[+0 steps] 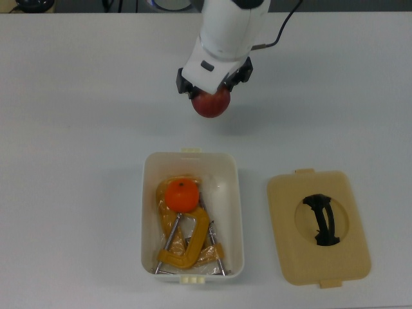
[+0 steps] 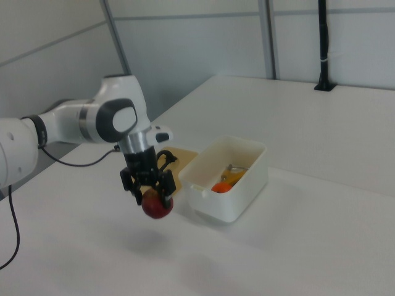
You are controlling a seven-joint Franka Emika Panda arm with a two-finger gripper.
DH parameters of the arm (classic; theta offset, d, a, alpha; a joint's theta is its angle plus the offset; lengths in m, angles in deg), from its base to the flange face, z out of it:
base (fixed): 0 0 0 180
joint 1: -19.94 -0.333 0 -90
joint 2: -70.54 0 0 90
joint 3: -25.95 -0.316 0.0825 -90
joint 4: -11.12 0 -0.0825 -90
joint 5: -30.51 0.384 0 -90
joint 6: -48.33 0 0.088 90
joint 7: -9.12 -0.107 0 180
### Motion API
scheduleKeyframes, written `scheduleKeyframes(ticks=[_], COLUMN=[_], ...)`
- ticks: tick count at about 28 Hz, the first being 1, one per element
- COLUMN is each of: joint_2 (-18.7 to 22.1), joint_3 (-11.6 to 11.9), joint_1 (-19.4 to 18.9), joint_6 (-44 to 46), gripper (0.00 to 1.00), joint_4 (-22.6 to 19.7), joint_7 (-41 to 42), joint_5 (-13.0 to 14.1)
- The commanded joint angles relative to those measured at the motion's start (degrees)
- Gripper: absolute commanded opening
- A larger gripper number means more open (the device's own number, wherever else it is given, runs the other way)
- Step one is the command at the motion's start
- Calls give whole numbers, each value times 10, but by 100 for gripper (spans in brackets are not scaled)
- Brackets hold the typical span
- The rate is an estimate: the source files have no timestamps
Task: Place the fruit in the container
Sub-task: 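Grasp the red apple and lift it over the container, then lower the red apple into the container beside the tangerine and release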
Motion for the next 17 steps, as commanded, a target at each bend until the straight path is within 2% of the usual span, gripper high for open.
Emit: scheduleKeyframes(ticks=[1,10,13,17], joint_2=[-2,-22,-42,-66], joint_3=[10,12,12,12], joint_1=[9,29,29,32], joint_6=[-9,-200,-256,-318], gripper=[31,32,33,36], joint_4=[37,45,45,43], joint_7=[11,-35,-59,-91], joint_5=[-8,-14,-28,-32])
